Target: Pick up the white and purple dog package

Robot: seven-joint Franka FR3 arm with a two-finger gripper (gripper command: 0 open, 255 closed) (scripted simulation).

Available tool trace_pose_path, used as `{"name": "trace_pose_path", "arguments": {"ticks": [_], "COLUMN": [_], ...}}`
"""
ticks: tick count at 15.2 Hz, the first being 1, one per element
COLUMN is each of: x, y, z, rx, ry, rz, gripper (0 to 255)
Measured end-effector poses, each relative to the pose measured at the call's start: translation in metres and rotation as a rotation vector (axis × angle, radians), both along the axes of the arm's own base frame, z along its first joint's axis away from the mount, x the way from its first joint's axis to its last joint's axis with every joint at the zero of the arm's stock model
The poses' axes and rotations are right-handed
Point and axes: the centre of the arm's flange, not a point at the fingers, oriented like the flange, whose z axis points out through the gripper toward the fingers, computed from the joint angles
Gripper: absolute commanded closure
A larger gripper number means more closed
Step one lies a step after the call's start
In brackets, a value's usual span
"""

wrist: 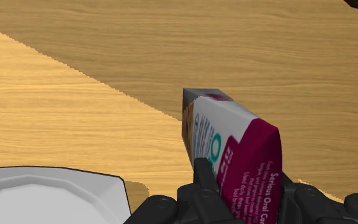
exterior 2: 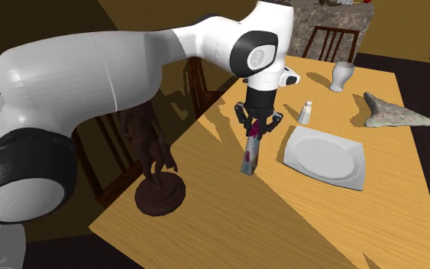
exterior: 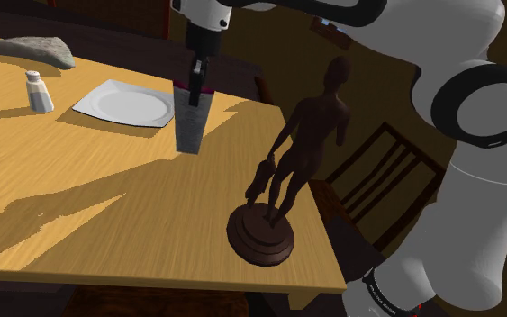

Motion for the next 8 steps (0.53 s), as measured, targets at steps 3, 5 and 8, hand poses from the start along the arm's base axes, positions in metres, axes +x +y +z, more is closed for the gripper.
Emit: {"name": "trace_pose_path", "arguments": {"ticks": [3,5,8], "x": [-0.001,-0.001,-0.001], "y": [0.000,0.000,-0.001], "z": [0.016,0.026,0.040], "rx": [0.000,0.000,0.000], "ry": [0.000,0.000,0.000], "rz": [0.000,0.000,0.000], "gripper": [255,255,255]}}
